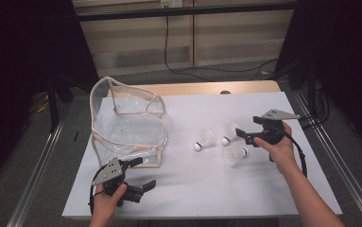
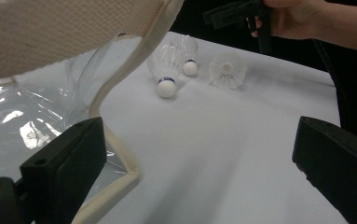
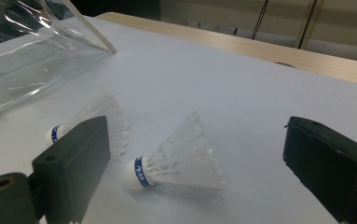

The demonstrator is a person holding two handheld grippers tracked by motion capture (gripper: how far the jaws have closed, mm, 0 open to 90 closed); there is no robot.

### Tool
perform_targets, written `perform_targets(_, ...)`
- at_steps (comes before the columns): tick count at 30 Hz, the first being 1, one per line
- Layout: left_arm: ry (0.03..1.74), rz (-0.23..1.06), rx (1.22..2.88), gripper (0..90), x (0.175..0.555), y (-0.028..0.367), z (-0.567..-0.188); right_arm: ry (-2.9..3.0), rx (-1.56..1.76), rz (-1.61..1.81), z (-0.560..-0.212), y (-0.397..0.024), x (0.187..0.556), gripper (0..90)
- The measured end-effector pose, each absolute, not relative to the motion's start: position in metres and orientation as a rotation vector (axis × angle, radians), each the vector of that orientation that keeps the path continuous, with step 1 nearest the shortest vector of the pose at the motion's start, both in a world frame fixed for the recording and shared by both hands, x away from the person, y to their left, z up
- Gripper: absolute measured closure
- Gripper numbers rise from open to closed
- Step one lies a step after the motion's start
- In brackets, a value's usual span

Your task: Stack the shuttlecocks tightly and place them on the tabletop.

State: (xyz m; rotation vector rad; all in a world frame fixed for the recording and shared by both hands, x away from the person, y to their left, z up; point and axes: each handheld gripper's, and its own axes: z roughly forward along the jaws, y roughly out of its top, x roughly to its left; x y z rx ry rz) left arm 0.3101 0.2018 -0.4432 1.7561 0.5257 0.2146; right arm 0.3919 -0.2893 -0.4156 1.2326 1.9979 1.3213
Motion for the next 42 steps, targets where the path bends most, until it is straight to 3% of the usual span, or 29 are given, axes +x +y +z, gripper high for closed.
perform_targets(29,0.523,0.205,1.770,3.1,0.311,0.201,-0.445,2.125,1.272,1.270,-0.443,-0.279,0.418,24.5)
perform_targets(42,0.527,0.203,1.769,3.1,0.311,0.200,-0.445,2.235,1.230,1.254,-0.444,-0.275,0.414,43.7)
